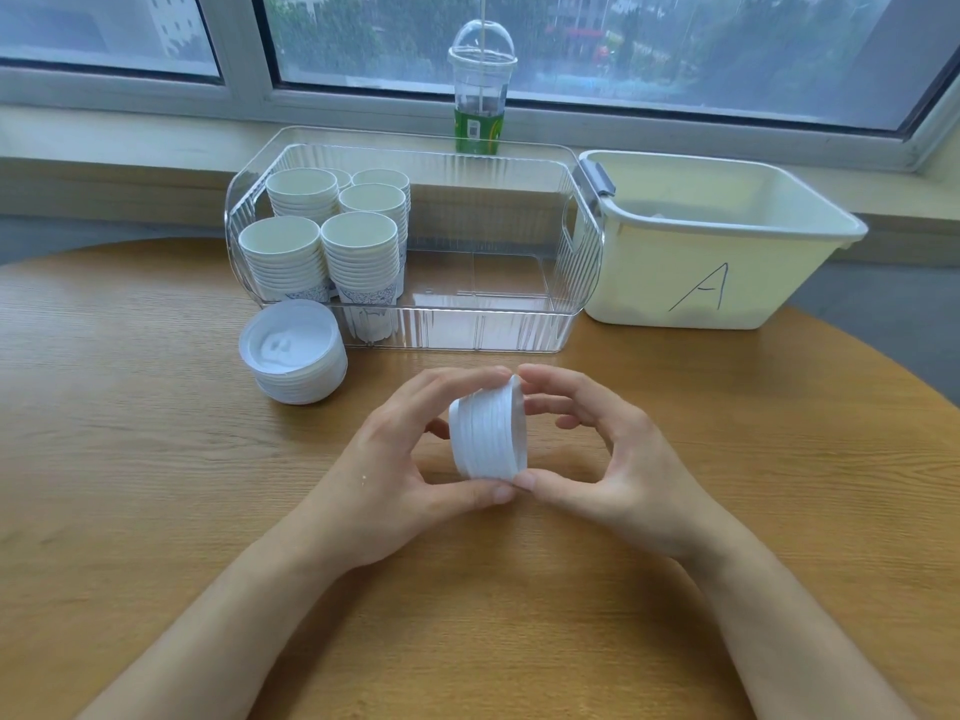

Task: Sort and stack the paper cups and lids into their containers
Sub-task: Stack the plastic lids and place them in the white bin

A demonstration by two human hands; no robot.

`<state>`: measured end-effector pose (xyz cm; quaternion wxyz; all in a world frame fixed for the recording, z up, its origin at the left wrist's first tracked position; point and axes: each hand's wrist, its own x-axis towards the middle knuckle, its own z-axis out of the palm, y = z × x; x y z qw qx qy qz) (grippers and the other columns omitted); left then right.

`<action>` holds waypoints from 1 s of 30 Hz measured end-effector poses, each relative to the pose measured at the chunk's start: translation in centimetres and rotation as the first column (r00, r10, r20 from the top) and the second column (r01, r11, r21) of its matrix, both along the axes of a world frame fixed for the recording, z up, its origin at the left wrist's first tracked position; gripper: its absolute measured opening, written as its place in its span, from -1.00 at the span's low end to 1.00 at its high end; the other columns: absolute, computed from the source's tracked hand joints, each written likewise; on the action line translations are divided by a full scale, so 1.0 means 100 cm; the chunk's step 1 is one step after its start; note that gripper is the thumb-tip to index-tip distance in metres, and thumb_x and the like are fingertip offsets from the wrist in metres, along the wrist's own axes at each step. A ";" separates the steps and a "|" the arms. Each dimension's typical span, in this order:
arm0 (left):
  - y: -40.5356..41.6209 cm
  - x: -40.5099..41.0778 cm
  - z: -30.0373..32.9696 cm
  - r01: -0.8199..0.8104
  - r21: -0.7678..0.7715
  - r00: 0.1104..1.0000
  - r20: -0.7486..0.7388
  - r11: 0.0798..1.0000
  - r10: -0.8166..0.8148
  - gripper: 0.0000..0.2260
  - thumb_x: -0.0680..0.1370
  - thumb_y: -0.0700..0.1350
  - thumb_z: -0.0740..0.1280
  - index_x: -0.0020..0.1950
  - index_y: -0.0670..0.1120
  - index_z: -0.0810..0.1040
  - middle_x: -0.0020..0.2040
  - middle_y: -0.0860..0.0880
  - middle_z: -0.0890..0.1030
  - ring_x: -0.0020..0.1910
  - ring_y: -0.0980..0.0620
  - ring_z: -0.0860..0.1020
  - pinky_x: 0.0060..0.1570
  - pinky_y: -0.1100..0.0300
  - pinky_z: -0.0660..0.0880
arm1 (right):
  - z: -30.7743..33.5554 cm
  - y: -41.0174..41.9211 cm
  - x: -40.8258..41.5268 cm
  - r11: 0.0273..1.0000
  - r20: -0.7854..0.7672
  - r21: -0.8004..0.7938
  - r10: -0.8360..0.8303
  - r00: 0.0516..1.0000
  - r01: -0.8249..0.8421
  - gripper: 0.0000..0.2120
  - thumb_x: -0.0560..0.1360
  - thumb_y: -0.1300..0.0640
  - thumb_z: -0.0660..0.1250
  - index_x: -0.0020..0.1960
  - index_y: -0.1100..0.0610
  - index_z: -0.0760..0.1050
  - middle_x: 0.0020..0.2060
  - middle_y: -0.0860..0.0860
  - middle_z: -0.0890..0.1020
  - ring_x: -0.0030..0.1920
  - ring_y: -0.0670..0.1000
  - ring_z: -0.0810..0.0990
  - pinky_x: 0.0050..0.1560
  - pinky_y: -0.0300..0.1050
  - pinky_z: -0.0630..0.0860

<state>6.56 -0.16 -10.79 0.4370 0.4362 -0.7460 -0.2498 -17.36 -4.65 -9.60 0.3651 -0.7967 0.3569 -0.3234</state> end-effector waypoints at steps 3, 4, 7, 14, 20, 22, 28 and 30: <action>0.000 0.000 -0.001 0.000 -0.002 1.000 -0.008 1.000 0.000 -0.30 0.41 -0.01 0.66 0.50 0.08 0.48 0.41 0.12 0.55 0.45 -0.01 0.49 0.25 0.09 0.53 | -0.001 -0.001 0.001 1.000 0.023 0.010 -0.001 1.000 0.001 -0.30 0.41 -0.01 0.63 0.49 -0.06 0.44 0.32 -0.16 0.63 0.36 -0.01 0.59 0.27 -0.05 0.51; 0.000 0.000 0.000 0.000 -0.004 1.000 -0.009 1.000 -0.001 -0.29 0.41 -0.01 0.66 0.51 0.08 0.47 0.42 0.12 0.55 0.45 -0.01 0.49 0.25 0.09 0.53 | -0.002 -0.001 0.002 1.000 0.037 0.015 -0.008 0.999 0.007 -0.31 0.41 -0.01 0.62 0.48 -0.05 0.46 0.31 -0.16 0.63 0.35 0.00 0.60 0.25 -0.04 0.52; -0.001 0.000 -0.001 -0.002 -0.019 1.000 -0.021 1.000 0.002 -0.28 0.43 0.02 0.65 0.53 0.10 0.44 0.43 0.12 0.54 0.47 -0.02 0.49 0.29 0.01 0.55 | -0.005 -0.002 0.006 0.998 0.102 0.056 -0.025 0.994 0.019 -0.30 0.40 -0.02 0.62 0.47 -0.04 0.46 0.34 -0.13 0.62 0.39 0.03 0.57 0.27 0.03 0.53; -0.002 0.003 -0.004 -0.056 0.016 0.986 -0.154 0.998 0.058 -0.30 0.43 0.02 0.65 0.49 0.11 0.42 0.31 0.02 0.62 0.32 -0.14 0.59 0.32 -0.15 0.54 | -0.007 0.008 0.024 0.894 0.397 0.419 -0.025 0.917 -0.157 -0.34 0.51 0.19 0.51 0.55 -0.04 0.38 0.44 -0.05 0.55 0.41 0.09 0.57 0.37 0.12 0.55; -0.006 0.012 -0.008 -0.142 -0.039 0.988 -0.065 0.989 0.139 -0.25 0.42 0.16 0.63 0.52 0.14 0.39 0.34 0.10 0.60 0.30 -0.06 0.60 0.31 -0.07 0.53 | 0.000 0.010 0.041 0.863 0.420 0.492 -0.122 0.899 -0.112 -0.39 0.47 0.20 0.51 0.49 -0.01 0.48 0.36 -0.11 0.63 0.36 0.03 0.61 0.31 -0.01 0.58; -0.007 0.018 -0.008 -0.175 -0.081 0.984 -0.035 0.981 0.172 -0.22 0.41 0.23 0.61 0.55 0.11 0.38 0.37 0.13 0.58 0.33 0.00 0.58 0.31 -0.03 0.54 | 0.003 0.008 0.048 0.866 0.410 0.492 -0.136 0.902 -0.093 -0.39 0.46 0.17 0.53 0.48 -0.02 0.48 0.33 -0.08 0.65 0.37 0.01 0.61 0.32 0.00 0.57; -0.010 0.043 -0.008 -0.473 -0.319 0.857 0.049 0.822 0.512 -0.20 0.51 0.48 0.30 0.53 -0.06 0.45 0.37 0.11 0.55 0.32 0.05 0.54 0.34 -0.04 0.46 | 0.003 -0.011 0.075 0.920 0.245 0.378 -0.201 0.949 0.097 -0.40 0.47 0.15 0.59 0.45 -0.09 0.49 0.27 -0.08 0.66 0.21 -0.21 0.66 0.24 -0.24 0.57; -0.012 0.048 -0.011 -0.535 -0.318 0.801 0.103 0.783 0.589 -0.18 0.51 0.52 0.23 0.54 -0.06 0.45 0.37 0.14 0.55 0.32 0.04 0.54 0.34 0.04 0.38 | -0.001 -0.019 0.088 0.948 0.151 0.273 -0.212 0.965 0.165 -0.35 0.47 0.16 0.60 0.49 -0.04 0.46 0.31 -0.12 0.59 0.13 -0.39 0.62 0.11 -0.39 0.55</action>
